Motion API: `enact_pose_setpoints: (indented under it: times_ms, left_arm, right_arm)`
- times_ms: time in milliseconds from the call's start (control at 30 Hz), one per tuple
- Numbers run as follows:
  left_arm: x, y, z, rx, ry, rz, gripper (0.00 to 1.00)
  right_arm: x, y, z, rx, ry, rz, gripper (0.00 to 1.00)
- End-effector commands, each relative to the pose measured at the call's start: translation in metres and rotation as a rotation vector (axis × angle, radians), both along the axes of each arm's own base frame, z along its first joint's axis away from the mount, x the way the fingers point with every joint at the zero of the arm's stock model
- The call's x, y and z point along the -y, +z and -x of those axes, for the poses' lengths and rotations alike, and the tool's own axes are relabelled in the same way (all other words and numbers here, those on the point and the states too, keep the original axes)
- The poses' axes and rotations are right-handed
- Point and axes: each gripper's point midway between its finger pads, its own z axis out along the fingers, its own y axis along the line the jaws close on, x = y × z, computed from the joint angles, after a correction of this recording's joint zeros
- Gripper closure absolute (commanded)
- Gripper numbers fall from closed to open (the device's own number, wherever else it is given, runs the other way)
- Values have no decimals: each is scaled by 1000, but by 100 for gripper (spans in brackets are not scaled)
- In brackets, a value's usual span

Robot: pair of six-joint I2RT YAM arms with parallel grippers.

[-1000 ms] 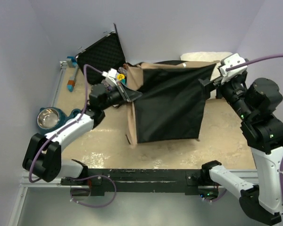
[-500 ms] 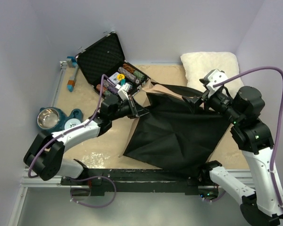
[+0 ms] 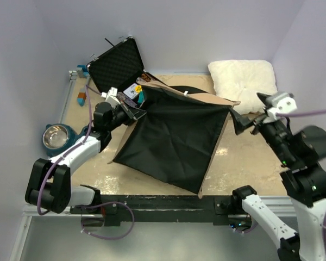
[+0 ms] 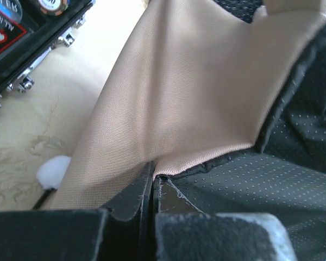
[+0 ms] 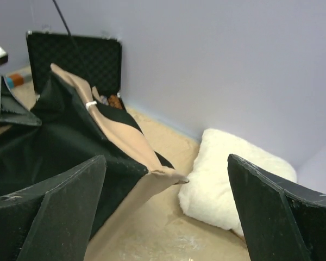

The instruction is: Set up the pet tent

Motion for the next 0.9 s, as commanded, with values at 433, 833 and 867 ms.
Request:
enact_pose_setpoints:
  times_ms: [433,833,867]
  left_arm:
    - [10,8,-6,-10,-2,86,100]
    - [8,29,64,300,-337,-186,25]
    - [6,30,76,336,-372,-219,23]
  right_arm:
    - [-13,-88,-43,-331,-3,103,22]
    - [-4,-26,-122,232,-54,684,100]
    - [-6,-18,-132,292,-70,715,100]
